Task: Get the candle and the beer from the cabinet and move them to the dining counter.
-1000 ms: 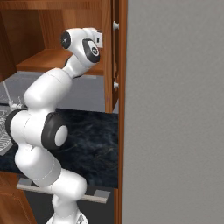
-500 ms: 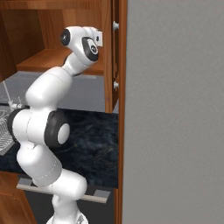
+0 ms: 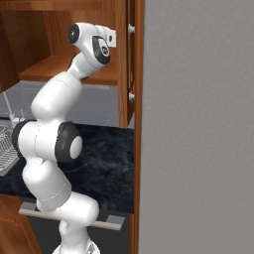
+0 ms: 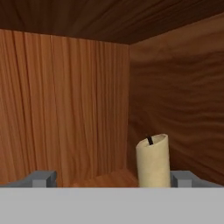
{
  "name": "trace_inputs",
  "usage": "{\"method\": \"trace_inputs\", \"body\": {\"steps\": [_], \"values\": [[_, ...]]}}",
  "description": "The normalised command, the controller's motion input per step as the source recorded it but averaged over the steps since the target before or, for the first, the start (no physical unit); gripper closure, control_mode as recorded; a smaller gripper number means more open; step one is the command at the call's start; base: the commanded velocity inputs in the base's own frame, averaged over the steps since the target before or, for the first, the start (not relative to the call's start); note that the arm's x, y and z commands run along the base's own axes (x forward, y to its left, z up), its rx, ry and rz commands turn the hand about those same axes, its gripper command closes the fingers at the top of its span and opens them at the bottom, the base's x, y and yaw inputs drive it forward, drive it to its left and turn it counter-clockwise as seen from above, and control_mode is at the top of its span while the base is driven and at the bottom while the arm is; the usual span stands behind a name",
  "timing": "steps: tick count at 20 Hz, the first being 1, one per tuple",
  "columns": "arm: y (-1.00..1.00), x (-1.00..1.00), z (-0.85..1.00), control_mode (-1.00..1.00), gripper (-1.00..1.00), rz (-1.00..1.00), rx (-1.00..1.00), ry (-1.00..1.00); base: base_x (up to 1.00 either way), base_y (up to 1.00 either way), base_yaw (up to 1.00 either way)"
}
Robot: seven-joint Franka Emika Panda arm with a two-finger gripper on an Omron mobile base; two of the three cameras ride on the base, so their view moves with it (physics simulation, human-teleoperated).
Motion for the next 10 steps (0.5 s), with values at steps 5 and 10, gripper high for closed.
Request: {"method": "trace_inputs", "body": {"steps": [5, 10], "values": [[0.00, 0.00, 0.00, -1.00, -1.00, 0.00, 0.00, 0.00, 0.00, 0.00, 0.00], [0.00, 0.00, 0.00, -1.00, -1.00, 0.00, 0.00, 0.00, 0.00, 0.00, 0.00]]}}
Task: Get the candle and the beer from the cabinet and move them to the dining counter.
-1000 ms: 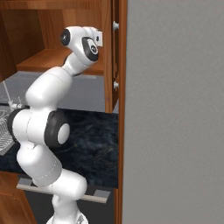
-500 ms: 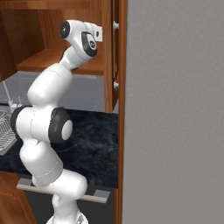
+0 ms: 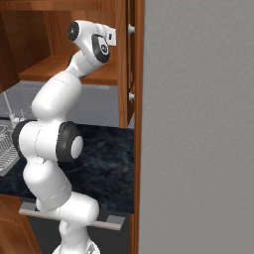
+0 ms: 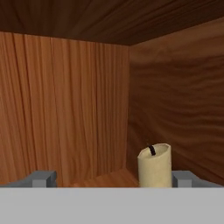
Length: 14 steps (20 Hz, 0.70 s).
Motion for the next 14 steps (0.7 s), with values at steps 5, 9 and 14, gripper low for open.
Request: {"method": "trace_inputs", "body": {"steps": [5, 9, 14], "values": [[0.00, 0.00, 0.00, -1.00, -1.00, 0.00, 0.00, 0.00, 0.00, 0.00, 0.00], [0.00, 0.00, 0.00, -1.00, -1.00, 0.00, 0.00, 0.00, 0.00, 0.00, 0.00], [0.00, 0.00, 0.00, -1.00, 1.00, 0.00, 0.00, 0.00, 0.00, 0.00, 0.00]]}}
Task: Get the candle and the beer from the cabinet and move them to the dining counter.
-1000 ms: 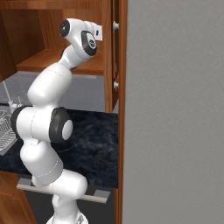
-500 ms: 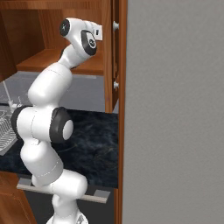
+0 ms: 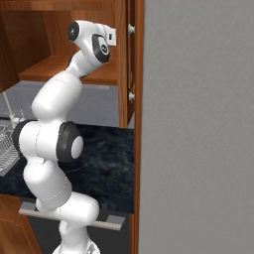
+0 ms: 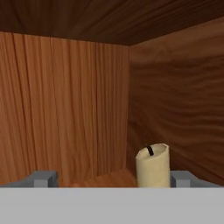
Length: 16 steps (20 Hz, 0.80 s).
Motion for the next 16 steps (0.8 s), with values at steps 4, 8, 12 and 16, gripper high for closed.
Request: {"method": "trace_inputs", "body": {"steps": [4, 8, 12, 16], "values": [[0.00, 0.00, 0.00, -1.00, 1.00, 0.00, 0.00, 0.00, 0.00, 0.00, 0.00], [0.00, 0.00, 0.00, -1.00, 1.00, 0.00, 0.00, 0.00, 0.00, 0.00, 0.00], [0.00, 0.00, 0.00, -1.00, 1.00, 0.00, 0.00, 0.00, 0.00, 0.00, 0.00], [0.00, 0.00, 0.00, -1.00, 1.00, 0.00, 0.00, 0.00, 0.00, 0.00, 0.00]]}}
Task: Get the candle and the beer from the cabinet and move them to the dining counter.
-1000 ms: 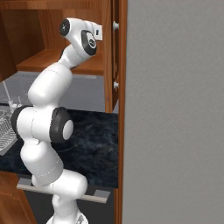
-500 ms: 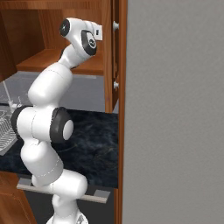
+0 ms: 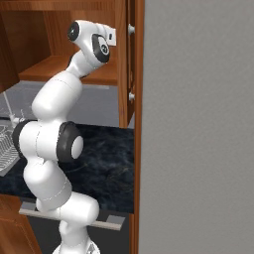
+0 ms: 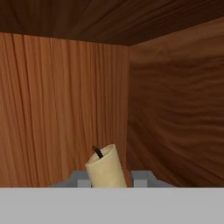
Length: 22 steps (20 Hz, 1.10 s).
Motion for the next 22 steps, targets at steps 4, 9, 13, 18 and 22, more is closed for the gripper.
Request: {"method": "trace_inputs", "body": {"steps": [4, 9, 13, 18, 22], "values": [[0.00, 0.00, 0.00, -1.00, 1.00, 0.00, 0.00, 0.00, 0.00, 0.00, 0.00], [0.00, -0.02, 0.00, -1.00, 1.00, 0.00, 0.00, 0.02, 0.00, 0.00, 0.00], [0.08, -0.17, 0.00, -1.00, 1.00, 0.00, 0.00, 0.00, 0.00, 0.00, 0.00], [0.17, -0.38, 0.01, -1.00, 1.00, 0.00, 0.00, 0.01, 0.00, 0.00, 0.00], [0.17, -0.39, 0.00, -1.00, 1.00, 0.00, 0.00, 0.07, 0.00, 0.00, 0.00]]}}
